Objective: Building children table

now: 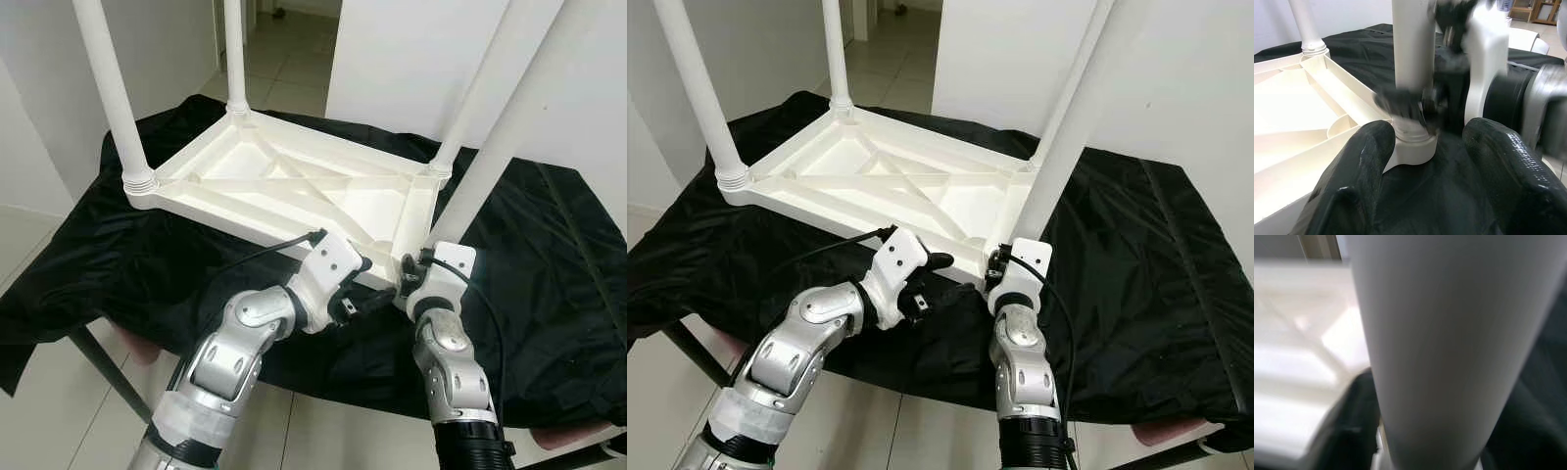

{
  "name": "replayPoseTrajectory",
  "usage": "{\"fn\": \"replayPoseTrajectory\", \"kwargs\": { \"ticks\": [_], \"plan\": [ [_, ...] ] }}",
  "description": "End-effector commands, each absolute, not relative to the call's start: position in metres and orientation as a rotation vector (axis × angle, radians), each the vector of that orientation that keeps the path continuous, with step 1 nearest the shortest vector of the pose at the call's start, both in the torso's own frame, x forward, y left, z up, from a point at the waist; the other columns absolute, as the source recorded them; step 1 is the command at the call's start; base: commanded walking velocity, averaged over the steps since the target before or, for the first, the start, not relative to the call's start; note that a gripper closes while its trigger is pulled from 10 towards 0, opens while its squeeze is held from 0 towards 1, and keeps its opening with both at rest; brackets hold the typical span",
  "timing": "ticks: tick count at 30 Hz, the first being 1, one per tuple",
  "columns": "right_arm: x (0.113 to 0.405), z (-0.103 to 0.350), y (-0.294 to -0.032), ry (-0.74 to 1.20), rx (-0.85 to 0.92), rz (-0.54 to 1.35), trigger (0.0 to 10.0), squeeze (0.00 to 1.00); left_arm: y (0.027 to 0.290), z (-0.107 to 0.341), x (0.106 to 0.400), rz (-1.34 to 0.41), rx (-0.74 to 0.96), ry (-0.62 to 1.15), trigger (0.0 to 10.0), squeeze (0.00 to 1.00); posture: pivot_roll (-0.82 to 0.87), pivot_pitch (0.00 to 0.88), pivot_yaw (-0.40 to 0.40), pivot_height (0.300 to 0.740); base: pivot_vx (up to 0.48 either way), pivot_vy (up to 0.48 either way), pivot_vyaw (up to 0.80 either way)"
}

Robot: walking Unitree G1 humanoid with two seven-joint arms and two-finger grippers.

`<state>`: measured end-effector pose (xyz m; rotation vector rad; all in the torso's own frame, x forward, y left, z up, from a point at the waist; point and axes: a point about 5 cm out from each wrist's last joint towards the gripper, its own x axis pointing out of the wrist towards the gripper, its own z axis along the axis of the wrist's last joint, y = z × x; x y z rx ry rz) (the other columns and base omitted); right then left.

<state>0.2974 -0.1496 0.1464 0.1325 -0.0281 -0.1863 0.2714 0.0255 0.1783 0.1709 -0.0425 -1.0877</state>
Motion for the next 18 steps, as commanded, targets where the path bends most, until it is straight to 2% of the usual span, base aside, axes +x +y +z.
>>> {"fn": "replayPoseTrajectory", "kwargs": {
  "ticks": [1,12,13,14,15,16,18],
  "plan": [
    [0.290,0.138,-0.143,0.005,0.167,-0.158,10.0,1.00,0.026,0.176,0.273,-1.024,0.175,-0.032,10.0,0.00,-0.02,0.000,-0.105,0.740,0.000,0.000,0.00],
    [0.285,0.146,-0.163,-0.053,0.136,-0.082,10.0,1.00,0.026,0.175,0.272,-1.012,0.184,-0.041,10.0,0.00,-0.01,0.000,-0.112,0.740,0.000,0.000,0.00],
    [0.284,0.144,-0.172,-0.046,0.126,-0.048,10.0,1.00,0.027,0.175,0.272,-1.009,0.186,-0.042,10.0,0.00,-0.01,0.000,-0.115,0.740,0.000,0.000,0.00],
    [0.285,0.140,-0.183,-0.031,0.102,0.005,10.0,0.52,0.027,0.175,0.273,-1.006,0.188,-0.044,10.0,0.00,-0.01,0.000,-0.116,0.740,0.000,0.000,0.00],
    [0.285,0.140,-0.183,-0.031,0.102,0.005,10.0,0.52,0.027,0.175,0.273,-1.006,0.188,-0.044,10.0,0.00,-0.01,0.000,-0.116,0.740,0.000,0.000,0.00],
    [0.287,0.137,-0.198,-0.017,0.060,0.087,10.0,0.00,0.027,0.175,0.272,-1.007,0.190,-0.046,10.0,0.00,-0.01,0.000,-0.115,0.740,0.000,0.000,0.00],
    [0.291,0.137,-0.204,-0.028,-0.003,0.151,10.0,0.00,0.027,0.174,0.272,-1.011,0.192,-0.046,10.0,0.00,-0.01,0.000,-0.114,0.740,0.000,0.000,0.00]
  ]
}}
